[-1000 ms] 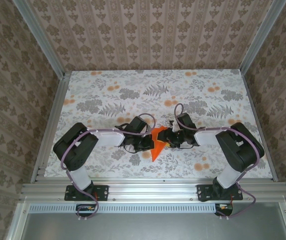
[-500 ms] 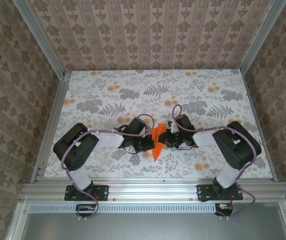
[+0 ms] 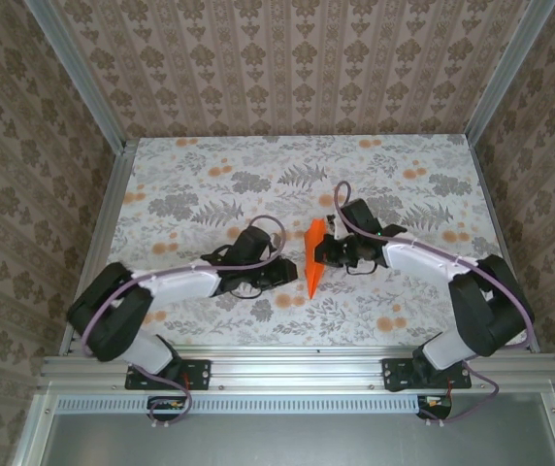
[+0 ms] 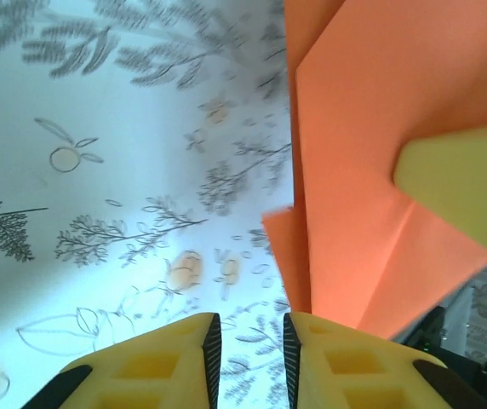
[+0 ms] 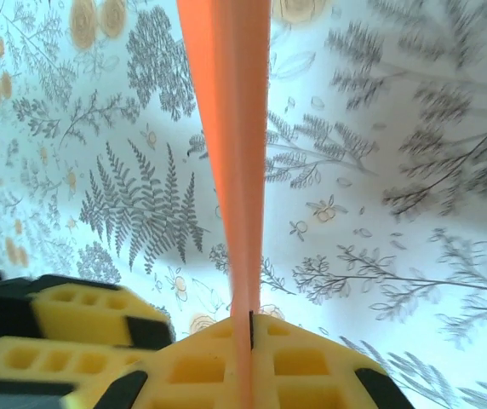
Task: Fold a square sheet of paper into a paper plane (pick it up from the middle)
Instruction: Fold the wing for the fifth time at the center of the table.
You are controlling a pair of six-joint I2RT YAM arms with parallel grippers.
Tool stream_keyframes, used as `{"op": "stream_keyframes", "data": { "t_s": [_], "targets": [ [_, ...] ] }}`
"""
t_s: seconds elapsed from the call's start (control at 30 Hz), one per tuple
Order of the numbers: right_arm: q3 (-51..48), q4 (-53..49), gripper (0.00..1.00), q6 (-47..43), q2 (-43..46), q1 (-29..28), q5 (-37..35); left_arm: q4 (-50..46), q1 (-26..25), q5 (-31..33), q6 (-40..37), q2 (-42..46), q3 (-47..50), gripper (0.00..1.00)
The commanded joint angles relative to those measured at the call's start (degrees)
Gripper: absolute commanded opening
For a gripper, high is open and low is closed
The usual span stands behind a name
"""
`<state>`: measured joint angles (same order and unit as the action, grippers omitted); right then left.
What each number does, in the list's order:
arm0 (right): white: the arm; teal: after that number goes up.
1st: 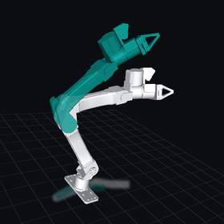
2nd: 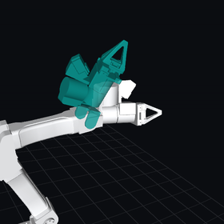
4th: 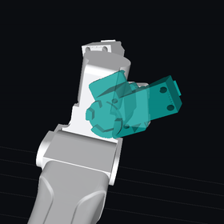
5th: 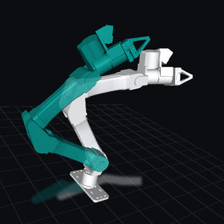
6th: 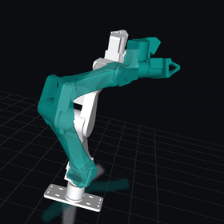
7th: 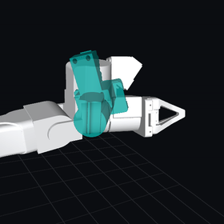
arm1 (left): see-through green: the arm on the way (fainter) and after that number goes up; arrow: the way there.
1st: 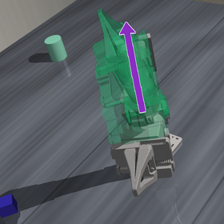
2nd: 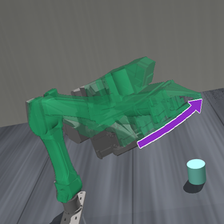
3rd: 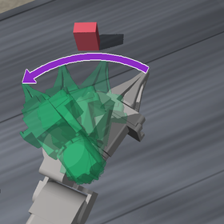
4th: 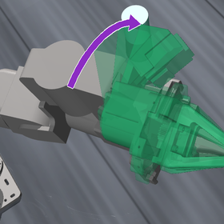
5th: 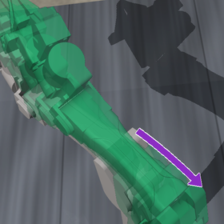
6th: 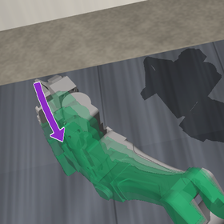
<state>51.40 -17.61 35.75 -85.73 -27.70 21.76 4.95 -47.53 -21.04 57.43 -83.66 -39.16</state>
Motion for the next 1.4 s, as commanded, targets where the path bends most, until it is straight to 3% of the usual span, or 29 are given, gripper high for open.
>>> {"op": "stream_keyframes", "data": {
  "t_s": [0.0, 0.17, 0.23, 0.37, 0.53, 0.63, 0.8, 0.93, 1.03, 1.1, 1.2, 1.37],
  "targets": [
    [6.4, -21.9, 0.06, -9.4, 2.2, -0.6, -12.8, -5.7, 0.7, 6.3, -1.3, 6.9, 1.0, 0.32],
    [21.3, -44.4, 0.06, -13.3, -2.0, -4.0, -38.6, -16.2, 2.5, 15.7, -0.2, 17.9, 3.4, 0.34],
    [25.5, -50.6, 0.06, -13.1, -6.5, -6.3, -44.5, -20.0, 3.4, 19.4, 0.9, 22.0, 4.9, 0.36],
    [31.3, -56.5, 0.06, -11.1, -17.1, -12.8, -51.4, -25.0, 5.5, 22.5, 1.8, 29.3, 6.8, 0.39],
    [38.2, -57.0, 0.1, -7.5, -29.1, -20.9, -50.8, -28.8, 6.4, 24.7, 2.7, 35.7, 7.8, 0.42],
    [42.7, -56.7, 0.15, -5.9, -34.4, -24.4, -48.1, -29.7, 6.8, 24.4, 3.0, 37.6, 8.5, 0.43],
    [44.4, -52.2, 0.27, -6.2, -36.5, -26.1, -36.1, -30.5, 7.0, 23.5, 3.3, 38.4, 9.0, 0.43],
    [40.9, -46.5, 0.45, -7.9, -29.9, -26.1, -27.8, -30.2, 7.3, 22.7, 3.0, 37.8, 9.2, 0.45],
    [34.9, -40.5, 0.64, -8.4, -21.1, -24.2, -21.4, -29.5, 7.3, 21.5, 2.0, 36.6, 8.7, 0.46],
    [29.2, -34.5, 0.66, -8.4, -15.5, -21.9, -14.9, -28.7, 7.4, 20.6, 1.5, 35.0, 8.4, 0.46],
    [18.4, -25.1, 0.64, -6.0, -6.8, -17.1, -8.3, -27.1, 7.3, 18.2, 0.1, 32.1, 7.4, 0.46],
    [1.6, -7.9, 0.29, -1.3, 1.7, -7.9, 7.6, -24.5, 6.5, 14.1, -1.7, 26.5, 5.6, 0.46]
  ]
}}
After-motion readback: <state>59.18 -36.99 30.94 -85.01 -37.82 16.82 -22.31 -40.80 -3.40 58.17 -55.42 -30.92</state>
